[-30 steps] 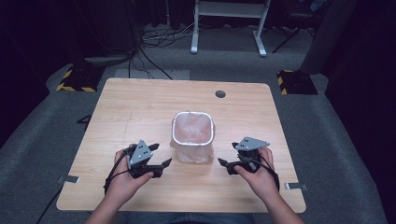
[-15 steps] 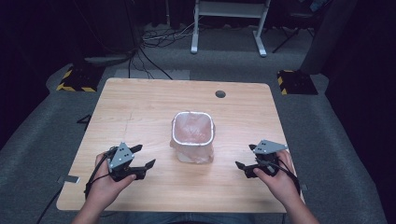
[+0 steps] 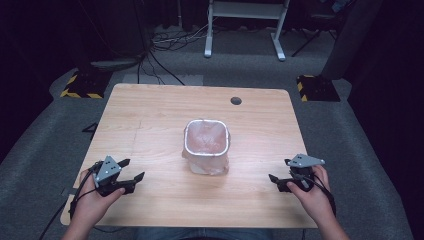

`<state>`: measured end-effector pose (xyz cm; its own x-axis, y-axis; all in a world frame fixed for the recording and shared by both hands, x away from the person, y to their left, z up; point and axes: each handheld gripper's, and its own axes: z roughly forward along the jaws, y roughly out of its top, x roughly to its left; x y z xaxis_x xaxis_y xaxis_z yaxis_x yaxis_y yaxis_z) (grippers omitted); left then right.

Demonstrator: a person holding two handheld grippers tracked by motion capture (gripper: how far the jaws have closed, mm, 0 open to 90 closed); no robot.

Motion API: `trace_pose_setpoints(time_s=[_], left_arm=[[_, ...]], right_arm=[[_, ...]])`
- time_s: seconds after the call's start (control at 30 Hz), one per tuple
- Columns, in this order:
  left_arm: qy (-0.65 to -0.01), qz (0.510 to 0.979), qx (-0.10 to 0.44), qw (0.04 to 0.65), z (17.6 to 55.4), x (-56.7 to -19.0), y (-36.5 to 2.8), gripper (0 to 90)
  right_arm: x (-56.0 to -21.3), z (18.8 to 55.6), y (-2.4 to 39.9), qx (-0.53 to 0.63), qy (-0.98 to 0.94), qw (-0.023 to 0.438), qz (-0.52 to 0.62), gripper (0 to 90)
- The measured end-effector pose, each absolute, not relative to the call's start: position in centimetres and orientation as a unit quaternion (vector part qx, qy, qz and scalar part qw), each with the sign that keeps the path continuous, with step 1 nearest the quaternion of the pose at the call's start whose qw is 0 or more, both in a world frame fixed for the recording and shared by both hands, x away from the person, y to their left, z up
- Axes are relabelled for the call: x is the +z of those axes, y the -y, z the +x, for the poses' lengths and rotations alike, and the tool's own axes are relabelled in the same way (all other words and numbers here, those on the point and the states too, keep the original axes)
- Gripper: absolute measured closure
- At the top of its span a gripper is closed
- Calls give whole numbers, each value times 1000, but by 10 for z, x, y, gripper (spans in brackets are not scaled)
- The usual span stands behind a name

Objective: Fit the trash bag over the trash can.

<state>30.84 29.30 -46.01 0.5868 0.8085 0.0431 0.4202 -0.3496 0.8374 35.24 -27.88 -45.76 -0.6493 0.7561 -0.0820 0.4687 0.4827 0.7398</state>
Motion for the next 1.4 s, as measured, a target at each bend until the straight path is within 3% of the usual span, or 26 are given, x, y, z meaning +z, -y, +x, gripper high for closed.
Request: trace_pose_setpoints(time_s=[0.7,1.4], left_arm=[[-445,778,208,392,318,-499,-331,287],[-487,777,203,343,324,-506,-328,284]], right_arm=[[-501,355,313,335,-801,205,452,169],[-506,354,309,346,-776,213,483,152]])
